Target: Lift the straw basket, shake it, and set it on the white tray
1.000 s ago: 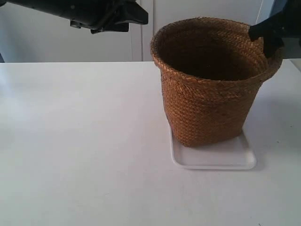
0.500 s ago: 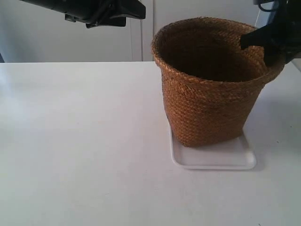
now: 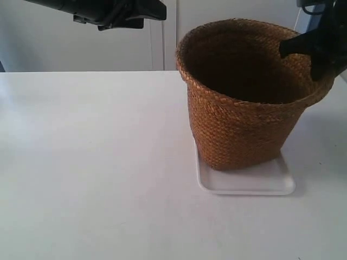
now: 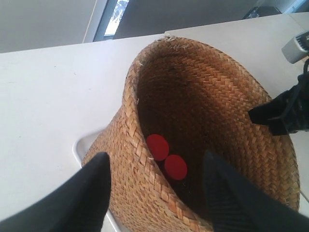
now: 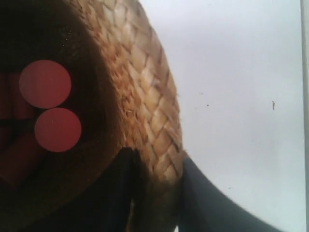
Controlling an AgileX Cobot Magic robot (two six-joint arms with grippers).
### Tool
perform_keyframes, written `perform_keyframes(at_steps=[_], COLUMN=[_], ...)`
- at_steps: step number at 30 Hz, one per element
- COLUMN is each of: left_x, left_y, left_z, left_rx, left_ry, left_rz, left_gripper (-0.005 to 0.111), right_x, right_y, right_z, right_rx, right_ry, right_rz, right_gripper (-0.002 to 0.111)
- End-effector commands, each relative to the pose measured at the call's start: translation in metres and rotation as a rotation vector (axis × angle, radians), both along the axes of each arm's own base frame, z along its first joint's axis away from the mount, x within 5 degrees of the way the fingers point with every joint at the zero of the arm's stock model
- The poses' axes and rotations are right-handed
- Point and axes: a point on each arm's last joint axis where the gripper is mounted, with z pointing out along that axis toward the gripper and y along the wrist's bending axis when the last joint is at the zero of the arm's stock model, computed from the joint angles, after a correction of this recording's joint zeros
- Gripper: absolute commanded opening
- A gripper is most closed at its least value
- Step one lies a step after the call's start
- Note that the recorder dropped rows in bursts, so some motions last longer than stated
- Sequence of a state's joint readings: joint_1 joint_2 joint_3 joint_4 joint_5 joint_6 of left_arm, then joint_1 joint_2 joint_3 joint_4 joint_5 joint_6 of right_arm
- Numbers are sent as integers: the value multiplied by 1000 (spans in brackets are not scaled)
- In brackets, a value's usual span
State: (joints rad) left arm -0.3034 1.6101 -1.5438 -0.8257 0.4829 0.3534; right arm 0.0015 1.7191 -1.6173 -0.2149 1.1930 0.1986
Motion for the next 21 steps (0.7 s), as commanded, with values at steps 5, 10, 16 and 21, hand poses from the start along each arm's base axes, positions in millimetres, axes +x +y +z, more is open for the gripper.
perform_keyframes(at_steps=[5, 10, 16, 21], left_x=[-4, -4, -5, -23], left_y=[1, 1, 2, 6], left_z=[8, 8, 9, 14], left_rx=[-11, -10, 3, 113], left_ry=[-18, -19, -29, -32], left_rz=[-5, -6, -11, -88], left_gripper=[61, 61, 57, 18], right_x=[-4, -12, -39, -67], right_y=[-2, -2, 1, 12], right_z=[4, 21, 53, 82], right_rx=[-20, -19, 1, 61], right_ry=[1, -64, -134, -203], right_rz=[-9, -5, 32, 174], right_gripper=[58, 58, 58, 57])
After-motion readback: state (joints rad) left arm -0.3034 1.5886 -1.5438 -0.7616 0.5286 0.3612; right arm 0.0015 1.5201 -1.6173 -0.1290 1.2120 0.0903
